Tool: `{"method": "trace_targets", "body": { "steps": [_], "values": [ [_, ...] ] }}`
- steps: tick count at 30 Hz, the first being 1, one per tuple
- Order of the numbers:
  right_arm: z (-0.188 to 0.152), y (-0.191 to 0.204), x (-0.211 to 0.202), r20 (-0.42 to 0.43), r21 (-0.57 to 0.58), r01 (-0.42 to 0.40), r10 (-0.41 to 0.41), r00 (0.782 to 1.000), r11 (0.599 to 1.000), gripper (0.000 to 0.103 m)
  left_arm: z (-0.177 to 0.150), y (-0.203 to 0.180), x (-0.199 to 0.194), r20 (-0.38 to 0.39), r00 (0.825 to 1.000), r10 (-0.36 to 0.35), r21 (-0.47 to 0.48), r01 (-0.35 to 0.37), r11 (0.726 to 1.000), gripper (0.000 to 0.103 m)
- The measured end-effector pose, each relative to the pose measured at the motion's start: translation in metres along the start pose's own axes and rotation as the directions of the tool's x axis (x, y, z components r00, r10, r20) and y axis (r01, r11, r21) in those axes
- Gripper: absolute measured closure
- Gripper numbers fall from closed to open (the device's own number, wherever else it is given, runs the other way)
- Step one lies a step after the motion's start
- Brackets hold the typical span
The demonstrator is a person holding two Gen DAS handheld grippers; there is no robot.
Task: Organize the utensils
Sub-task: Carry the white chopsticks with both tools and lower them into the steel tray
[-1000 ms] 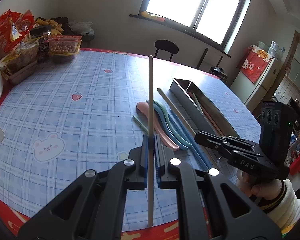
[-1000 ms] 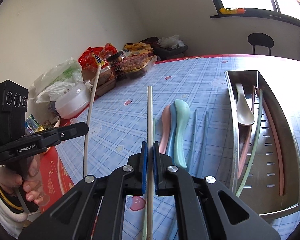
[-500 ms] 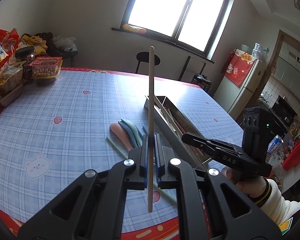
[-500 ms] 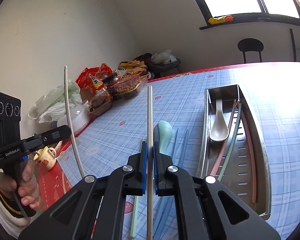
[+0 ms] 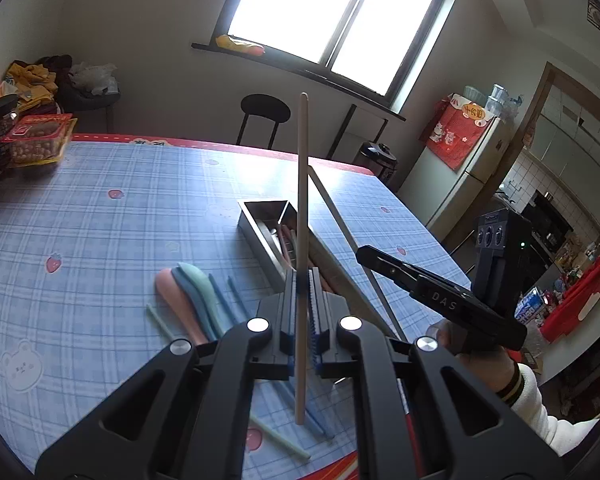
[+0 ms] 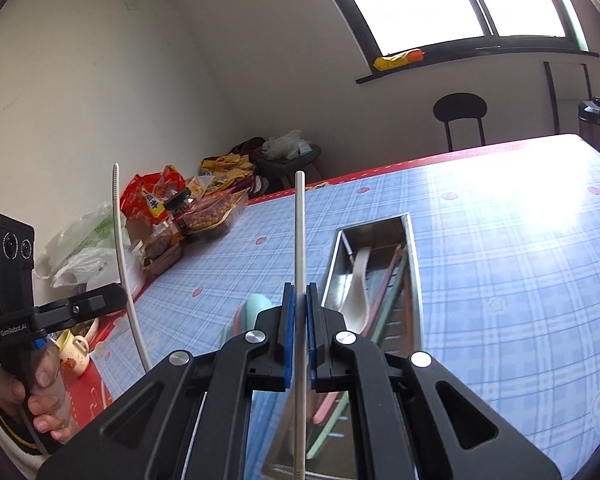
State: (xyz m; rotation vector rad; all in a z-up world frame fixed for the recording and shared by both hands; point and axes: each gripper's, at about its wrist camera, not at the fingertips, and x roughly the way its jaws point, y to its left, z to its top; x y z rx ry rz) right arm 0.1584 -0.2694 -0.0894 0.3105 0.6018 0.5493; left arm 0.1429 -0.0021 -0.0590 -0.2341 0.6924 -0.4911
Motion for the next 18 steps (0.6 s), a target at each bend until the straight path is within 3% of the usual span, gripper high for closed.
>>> {"method": "trace_targets", "body": {
  "steps": [7,12,18],
  "values": [
    [0.012,-0.036,0.019,-0.020,0.082,-0.001,0.003,1.000,0.997,0.097,0.020,-0.017,0.052,-0.049,0.997,-0.065,-0.016,0.064,0.998,0.093],
    [0.008,-0.052,0.030,-0.043,0.156,-0.034,0.041,0.998,0.987,0.097,0.024,-0.022,0.090,-0.104,0.992,-0.066,-0.006,0.066,0.998,0.093],
    [0.005,-0.063,0.037,-0.058,0.215,-0.039,0.052,0.997,0.976,0.097,0.026,-0.011,0.127,-0.147,0.986,-0.082,-0.066,0.073,0.995,0.093]
  ]
}}
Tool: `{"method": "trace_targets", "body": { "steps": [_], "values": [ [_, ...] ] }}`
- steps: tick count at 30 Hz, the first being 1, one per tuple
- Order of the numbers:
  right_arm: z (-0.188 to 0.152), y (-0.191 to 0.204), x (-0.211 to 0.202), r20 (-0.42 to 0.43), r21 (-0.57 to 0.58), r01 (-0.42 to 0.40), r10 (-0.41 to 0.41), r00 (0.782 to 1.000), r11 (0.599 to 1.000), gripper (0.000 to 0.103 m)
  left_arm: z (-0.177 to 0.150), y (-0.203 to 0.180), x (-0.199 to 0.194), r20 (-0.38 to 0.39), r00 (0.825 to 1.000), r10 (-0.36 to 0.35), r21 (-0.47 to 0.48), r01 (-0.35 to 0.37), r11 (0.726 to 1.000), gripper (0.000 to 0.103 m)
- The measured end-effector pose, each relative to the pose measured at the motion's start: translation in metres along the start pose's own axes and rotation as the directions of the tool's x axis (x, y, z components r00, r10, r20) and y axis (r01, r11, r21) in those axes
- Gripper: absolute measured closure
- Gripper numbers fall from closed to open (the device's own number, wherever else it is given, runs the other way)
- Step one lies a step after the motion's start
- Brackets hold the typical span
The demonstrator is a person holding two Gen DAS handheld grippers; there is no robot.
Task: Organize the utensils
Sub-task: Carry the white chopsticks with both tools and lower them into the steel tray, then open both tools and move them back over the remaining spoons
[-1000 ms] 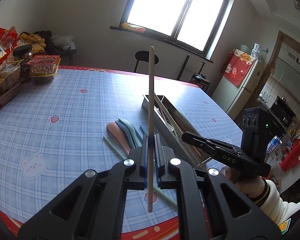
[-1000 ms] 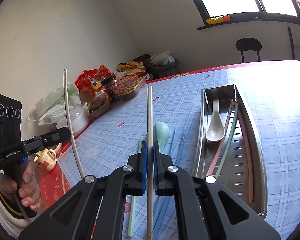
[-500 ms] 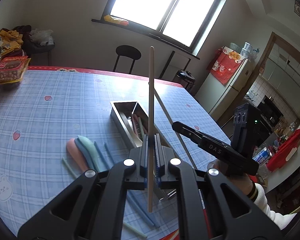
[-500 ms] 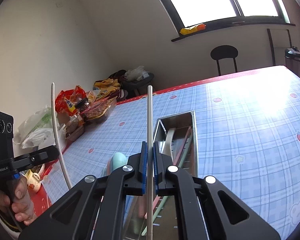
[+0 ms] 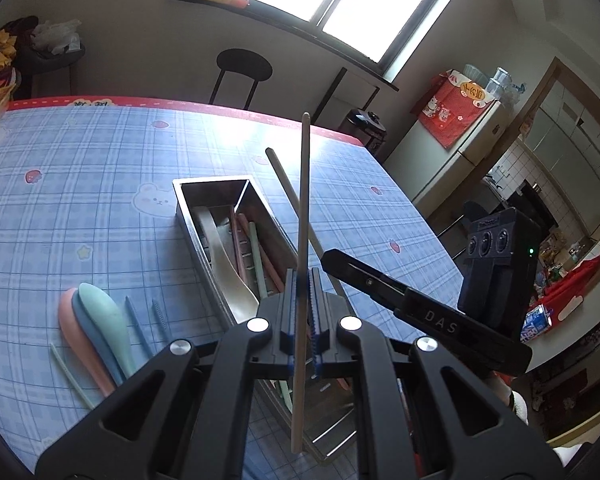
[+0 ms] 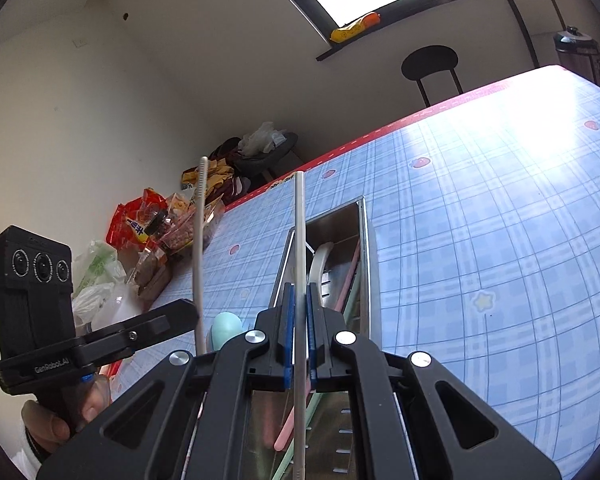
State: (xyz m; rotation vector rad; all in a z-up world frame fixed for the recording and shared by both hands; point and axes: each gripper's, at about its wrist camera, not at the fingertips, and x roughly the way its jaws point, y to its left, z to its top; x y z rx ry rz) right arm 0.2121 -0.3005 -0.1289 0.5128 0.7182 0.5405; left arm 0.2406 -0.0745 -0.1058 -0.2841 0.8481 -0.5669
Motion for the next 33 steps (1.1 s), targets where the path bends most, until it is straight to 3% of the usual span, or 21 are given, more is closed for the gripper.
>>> {"method": "trace_targets", "body": {
  "steps": [12,24,29,33],
  "values": [
    [-0.003,-0.006,0.007,-0.027,0.021,0.011,-0.010,1.000,1.000,0.097,0.003,0.035,0.036,-0.039,0.998,-0.051,-0.176,0.044,0.983,0.093],
    [-0.005,-0.010,0.014,-0.045,0.048,0.050,-0.048,0.998,0.998,0.097,-0.006,0.061,0.066,-0.065,0.997,-0.031,-0.367,0.005,0.930,0.094],
    [-0.005,-0.011,0.016,-0.049,0.058,0.060,-0.057,0.997,0.997,0.097,-0.011,0.058,0.071,-0.081,0.996,-0.039,-0.365,0.007,0.931,0.097],
    [-0.004,-0.011,0.017,-0.050,0.063,0.059,-0.056,0.997,0.996,0.094,-0.008,0.054,0.060,-0.064,0.998,0.006,-0.322,-0.026,0.946,0.097]
  ]
}}
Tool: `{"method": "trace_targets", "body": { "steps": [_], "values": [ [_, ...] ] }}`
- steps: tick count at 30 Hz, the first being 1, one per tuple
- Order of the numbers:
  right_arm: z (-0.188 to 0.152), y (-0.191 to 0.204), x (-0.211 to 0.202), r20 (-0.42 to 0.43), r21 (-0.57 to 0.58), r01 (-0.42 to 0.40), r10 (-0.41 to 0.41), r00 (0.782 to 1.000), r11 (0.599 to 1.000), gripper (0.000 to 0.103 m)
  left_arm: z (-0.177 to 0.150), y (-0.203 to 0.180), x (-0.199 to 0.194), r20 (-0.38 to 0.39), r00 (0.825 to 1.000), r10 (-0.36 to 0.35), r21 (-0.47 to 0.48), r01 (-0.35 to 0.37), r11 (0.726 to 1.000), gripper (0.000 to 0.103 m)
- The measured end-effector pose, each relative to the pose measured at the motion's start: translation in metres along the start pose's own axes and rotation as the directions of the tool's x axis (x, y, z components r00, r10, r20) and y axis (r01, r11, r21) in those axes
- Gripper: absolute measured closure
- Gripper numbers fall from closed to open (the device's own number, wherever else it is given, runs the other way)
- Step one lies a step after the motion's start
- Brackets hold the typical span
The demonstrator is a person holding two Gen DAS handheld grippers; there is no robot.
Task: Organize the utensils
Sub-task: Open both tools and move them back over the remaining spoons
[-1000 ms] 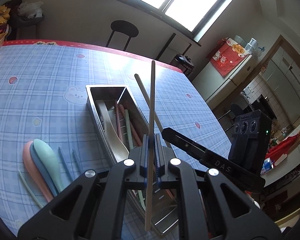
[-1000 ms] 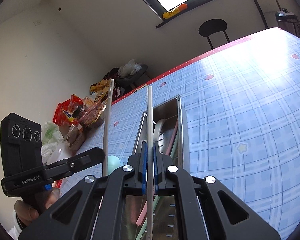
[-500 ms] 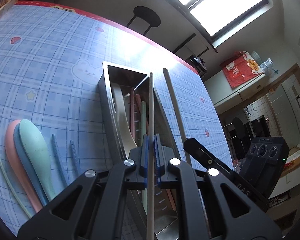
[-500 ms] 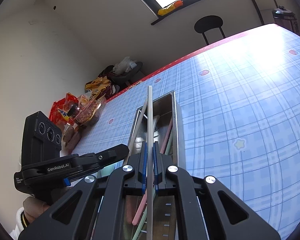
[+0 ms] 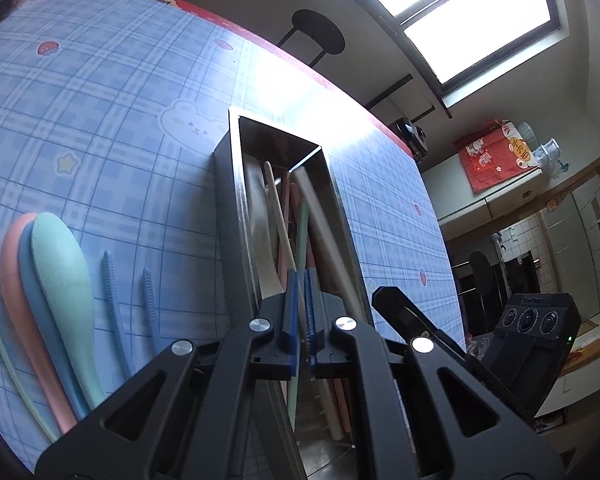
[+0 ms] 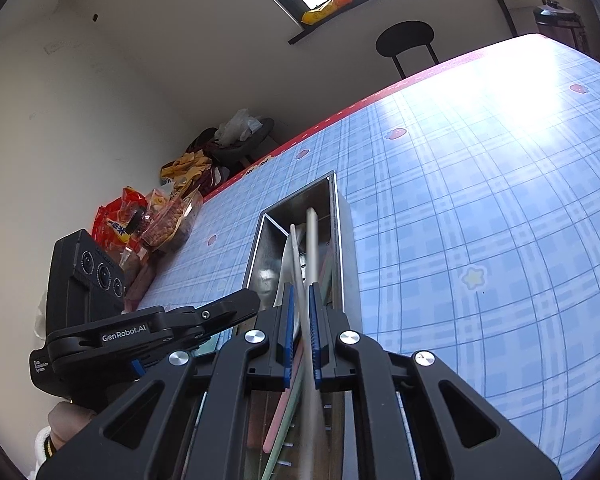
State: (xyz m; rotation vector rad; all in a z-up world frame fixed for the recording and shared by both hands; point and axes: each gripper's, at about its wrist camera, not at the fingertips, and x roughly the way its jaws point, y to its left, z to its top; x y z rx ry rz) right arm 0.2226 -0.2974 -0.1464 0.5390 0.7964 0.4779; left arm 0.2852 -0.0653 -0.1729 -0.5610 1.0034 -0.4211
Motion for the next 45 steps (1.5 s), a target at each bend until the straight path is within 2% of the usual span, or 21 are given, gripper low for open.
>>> {"method": "trace_targets", "body": {
  "steps": [3,5,7,8,9,10,11,12,13,14,16,19,22,23,26,29,31,33,36,39,45],
  "values": [
    [0.000,0.001,-0.003,0.007,-0.014,0.001,-0.001,1.000,1.000,0.093,0.003,-0.004,-0.017,0.044,0.998,0.049,0.055,-0.051,0.997,0.097],
    [-0.001,0.003,-0.006,0.014,-0.030,0.010,-0.009,1.000,1.000,0.088,0.003,-0.003,-0.032,0.077,0.994,0.080,0.078,-0.086,0.993,0.097],
    [-0.001,0.008,-0.010,0.028,-0.059,0.026,-0.025,0.999,0.998,0.068,0.003,-0.001,-0.050,0.115,0.986,0.118,0.103,-0.130,0.986,0.094],
    [-0.002,0.012,-0.012,0.037,-0.084,0.042,-0.039,0.999,0.996,0.063,0.002,0.000,-0.059,0.136,0.980,0.143,0.121,-0.160,0.980,0.091],
    [-0.004,0.017,-0.014,0.047,-0.117,0.061,-0.056,0.997,0.991,0.054,0.001,0.001,-0.068,0.155,0.974,0.167,0.141,-0.189,0.972,0.087],
    [-0.006,0.024,-0.017,0.060,-0.160,0.080,-0.072,0.996,0.984,0.043,-0.001,0.003,-0.077,0.174,0.966,0.189,0.164,-0.218,0.962,0.080],
    [-0.008,0.032,-0.019,0.072,-0.208,0.101,-0.088,0.993,0.973,0.036,-0.004,0.005,-0.085,0.188,0.961,0.204,0.188,-0.239,0.953,0.075],
    [-0.012,0.039,-0.021,0.087,-0.255,0.124,-0.105,0.991,0.959,0.024,-0.008,0.006,-0.094,0.198,0.956,0.217,0.212,-0.258,0.943,0.073],
    [-0.016,0.047,-0.022,0.100,-0.296,0.146,-0.121,0.988,0.944,0.015,-0.013,0.008,-0.102,0.207,0.950,0.233,0.231,-0.279,0.932,0.065],
    [-0.019,0.055,-0.023,0.109,-0.337,0.162,-0.132,0.985,0.927,0.012,-0.019,0.010,-0.110,0.219,0.944,0.248,0.245,-0.299,0.922,0.055],
    [-0.027,0.070,-0.023,0.112,-0.404,0.170,-0.136,0.984,0.899,0.006,-0.031,0.017,-0.128,0.240,0.933,0.270,0.260,-0.329,0.908,0.045],
    [-0.039,0.090,-0.024,0.100,-0.477,0.146,-0.112,0.989,0.867,0.006,-0.053,0.026,-0.148,0.259,0.916,0.307,0.298,-0.378,0.877,0.044],
    [-0.053,0.109,-0.025,0.062,-0.527,0.104,-0.084,0.995,0.844,0.007,-0.072,0.031,-0.161,0.289,0.896,0.338,0.349,-0.428,0.834,0.044],
    [-0.058,0.113,-0.024,0.043,-0.535,0.086,-0.074,0.996,0.841,0.008,-0.077,0.034,-0.165,0.290,0.895,0.338,0.355,-0.429,0.831,0.044],
    [-0.070,0.125,-0.016,-0.013,-0.556,0.061,-0.082,0.997,0.829,0.025,-0.088,0.045,-0.172,0.278,0.906,0.318,0.352,-0.404,0.844,0.044],
    [-0.077,0.134,-0.005,-0.066,-0.568,0.049,-0.105,0.992,0.822,0.046,-0.099,0.052,-0.167,0.269,0.911,0.312,0.348,-0.394,0.851,0.046],
    [-0.082,0.138,-0.003,-0.084,-0.570,0.049,-0.118,0.989,0.820,0.062,-0.107,0.054,-0.160,0.241,0.923,0.300,0.348,-0.371,0.861,0.047],
    [-0.086,0.139,-0.005,-0.092,-0.564,0.052,-0.125,0.988,0.824,0.065,-0.114,0.051,-0.149,0.219,0.926,0.307,0.358,-0.369,0.858,0.047],
    [-0.092,0.137,-0.007,-0.114,-0.522,0.038,-0.113,0.987,0.852,0.075,-0.122,0.046,-0.135,0.199,0.925,0.324,0.381,-0.377,0.844,0.046],
    [-0.096,0.132,-0.009,-0.126,-0.486,0.034,-0.109,0.986,0.873,0.081,-0.125,0.041,-0.126,0.189,0.918,0.349,0.387,-0.396,0.832,0.046],
    [-0.097,0.125,-0.016,-0.121,-0.437,0.033,-0.095,0.988,0.899,0.083,-0.130,0.036,-0.115,0.153,0.910,0.385,0.395,-0.414,0.820,0.046]
  ]
}}
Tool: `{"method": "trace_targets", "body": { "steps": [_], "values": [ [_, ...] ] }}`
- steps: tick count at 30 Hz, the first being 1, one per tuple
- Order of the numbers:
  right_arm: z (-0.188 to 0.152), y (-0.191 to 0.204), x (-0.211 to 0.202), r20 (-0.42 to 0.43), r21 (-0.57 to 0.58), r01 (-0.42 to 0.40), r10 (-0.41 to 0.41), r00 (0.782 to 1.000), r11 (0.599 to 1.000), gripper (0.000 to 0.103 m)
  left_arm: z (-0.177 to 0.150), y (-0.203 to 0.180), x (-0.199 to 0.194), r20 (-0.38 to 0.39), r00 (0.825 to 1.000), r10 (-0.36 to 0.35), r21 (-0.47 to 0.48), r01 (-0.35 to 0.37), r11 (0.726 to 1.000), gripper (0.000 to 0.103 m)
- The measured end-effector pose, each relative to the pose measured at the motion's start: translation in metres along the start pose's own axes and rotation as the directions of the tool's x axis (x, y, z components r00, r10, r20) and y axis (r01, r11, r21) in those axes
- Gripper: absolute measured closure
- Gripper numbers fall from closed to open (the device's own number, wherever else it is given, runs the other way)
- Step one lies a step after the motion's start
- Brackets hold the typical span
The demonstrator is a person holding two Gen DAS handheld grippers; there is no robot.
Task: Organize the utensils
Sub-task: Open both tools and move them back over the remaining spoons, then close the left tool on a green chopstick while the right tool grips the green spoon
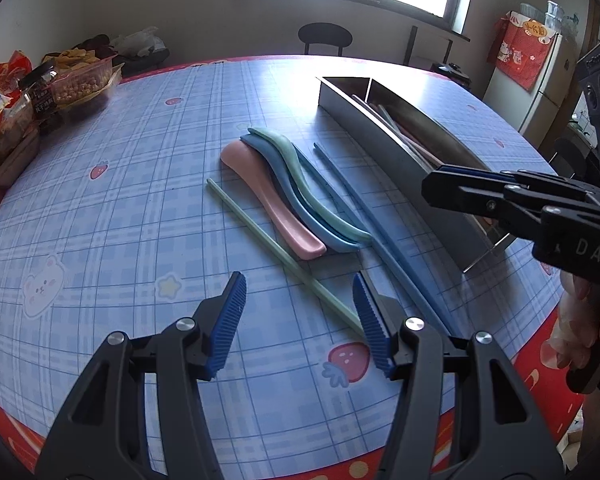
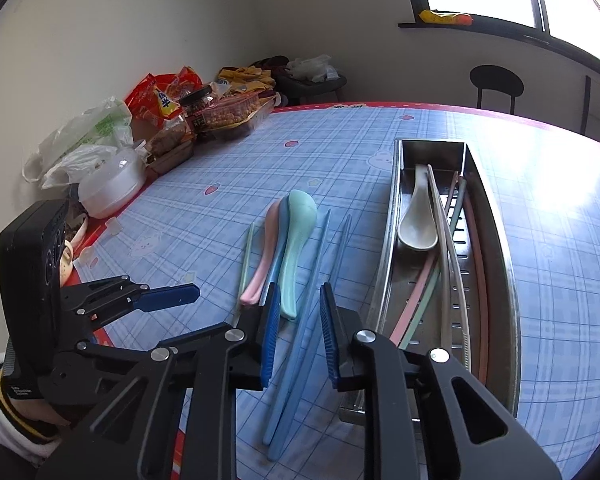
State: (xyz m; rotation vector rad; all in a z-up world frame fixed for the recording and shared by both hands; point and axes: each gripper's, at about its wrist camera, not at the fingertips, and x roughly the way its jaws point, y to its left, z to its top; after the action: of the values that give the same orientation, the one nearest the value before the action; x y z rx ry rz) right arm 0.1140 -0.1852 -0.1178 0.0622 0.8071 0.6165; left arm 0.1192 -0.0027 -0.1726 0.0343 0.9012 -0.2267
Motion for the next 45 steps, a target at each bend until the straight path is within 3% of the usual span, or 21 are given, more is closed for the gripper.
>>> {"method": "trace_targets", "body": {
  "steps": [12,15,17,20,26,31,45],
  "values": [
    [0.000,-0.007,-0.005,0.019,0.038,-0.032,0.031,0.999,0.999,0.083,-0.002,-0.020,0.018,-0.067,0.993,0.101,0.064,-0.097,0.993,0.046],
    [0.002,-0.007,-0.003,0.011,0.031,-0.038,0.037,0.999,0.999,0.083,-0.002,-0.020,0.016,-0.063,0.994,0.091,0.086,-0.085,0.993,0.066],
    [0.006,-0.007,0.002,-0.005,0.025,-0.042,0.042,0.999,0.999,0.083,-0.001,-0.014,0.016,-0.073,0.993,0.092,0.082,-0.086,0.993,0.086],
    [0.016,-0.001,0.012,-0.044,-0.012,-0.049,0.049,0.998,0.999,0.083,0.001,0.000,0.015,-0.083,0.993,0.088,0.063,-0.083,0.995,0.090],
    [0.035,0.020,0.044,-0.145,-0.115,-0.022,0.006,0.989,0.993,0.083,0.009,0.038,0.016,-0.096,0.995,0.032,-0.048,-0.036,0.998,0.092],
    [0.043,0.022,0.074,-0.214,-0.139,0.033,-0.063,0.975,0.990,0.083,0.015,0.054,0.020,-0.089,0.996,0.028,-0.084,-0.035,0.996,0.090],
    [0.045,0.040,0.114,-0.302,-0.240,0.119,-0.191,0.934,0.963,0.083,0.017,0.063,0.026,-0.031,0.999,0.006,-0.087,-0.009,0.996,0.090]
  ]
}}
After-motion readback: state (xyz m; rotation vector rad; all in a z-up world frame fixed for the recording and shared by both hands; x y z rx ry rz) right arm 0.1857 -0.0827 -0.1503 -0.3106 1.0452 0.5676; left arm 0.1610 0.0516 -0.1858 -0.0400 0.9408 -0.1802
